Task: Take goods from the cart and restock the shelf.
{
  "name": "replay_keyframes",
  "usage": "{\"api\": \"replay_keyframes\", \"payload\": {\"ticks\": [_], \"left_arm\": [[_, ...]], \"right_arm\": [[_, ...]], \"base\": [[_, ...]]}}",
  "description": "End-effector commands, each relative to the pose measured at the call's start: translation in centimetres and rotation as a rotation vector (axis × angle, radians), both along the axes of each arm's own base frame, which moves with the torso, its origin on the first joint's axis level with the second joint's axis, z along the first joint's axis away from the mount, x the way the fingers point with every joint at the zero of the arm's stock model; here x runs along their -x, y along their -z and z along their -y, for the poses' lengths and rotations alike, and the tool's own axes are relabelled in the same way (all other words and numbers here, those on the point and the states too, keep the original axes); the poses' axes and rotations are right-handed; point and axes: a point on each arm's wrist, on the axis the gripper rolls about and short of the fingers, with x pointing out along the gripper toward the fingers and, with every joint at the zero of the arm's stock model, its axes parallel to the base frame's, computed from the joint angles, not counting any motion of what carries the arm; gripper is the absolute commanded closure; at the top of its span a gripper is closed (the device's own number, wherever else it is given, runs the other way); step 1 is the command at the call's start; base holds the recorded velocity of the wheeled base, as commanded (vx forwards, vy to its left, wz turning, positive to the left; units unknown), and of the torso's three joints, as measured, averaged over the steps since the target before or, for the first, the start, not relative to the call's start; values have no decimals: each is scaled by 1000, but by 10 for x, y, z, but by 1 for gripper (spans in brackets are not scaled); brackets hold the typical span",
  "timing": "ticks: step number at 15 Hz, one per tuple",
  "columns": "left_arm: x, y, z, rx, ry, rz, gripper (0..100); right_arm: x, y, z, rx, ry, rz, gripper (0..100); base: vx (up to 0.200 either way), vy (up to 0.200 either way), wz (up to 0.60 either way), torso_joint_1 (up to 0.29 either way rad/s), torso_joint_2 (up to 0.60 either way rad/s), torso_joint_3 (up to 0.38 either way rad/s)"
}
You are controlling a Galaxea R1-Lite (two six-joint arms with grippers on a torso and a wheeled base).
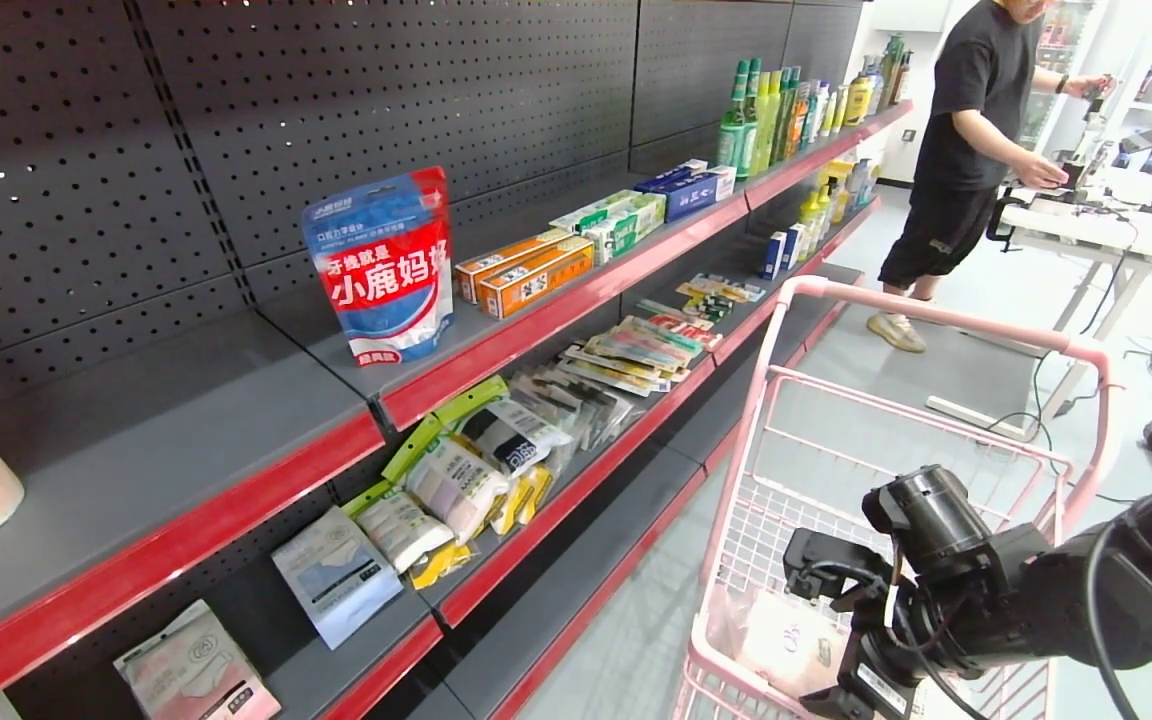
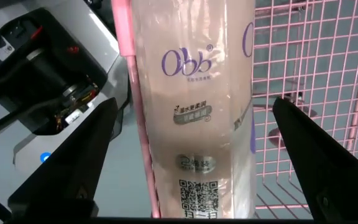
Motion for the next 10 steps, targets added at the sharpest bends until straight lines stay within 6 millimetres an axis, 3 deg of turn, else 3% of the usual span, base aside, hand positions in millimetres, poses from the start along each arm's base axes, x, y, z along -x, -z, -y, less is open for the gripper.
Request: {"api": "replay_keyframes", "payload": {"ticks": [1, 10], "left_arm": [[0, 0, 0, 0, 0, 0, 0], [0, 0, 0, 0, 0, 0, 0]], "right_arm": [[-4, 10, 0, 12, 5, -30, 0], [-29, 31, 2, 21, 26, -67, 0]], "base": [[0, 0, 0, 0, 0, 0], [0, 0, 0, 0, 0, 0]]}}
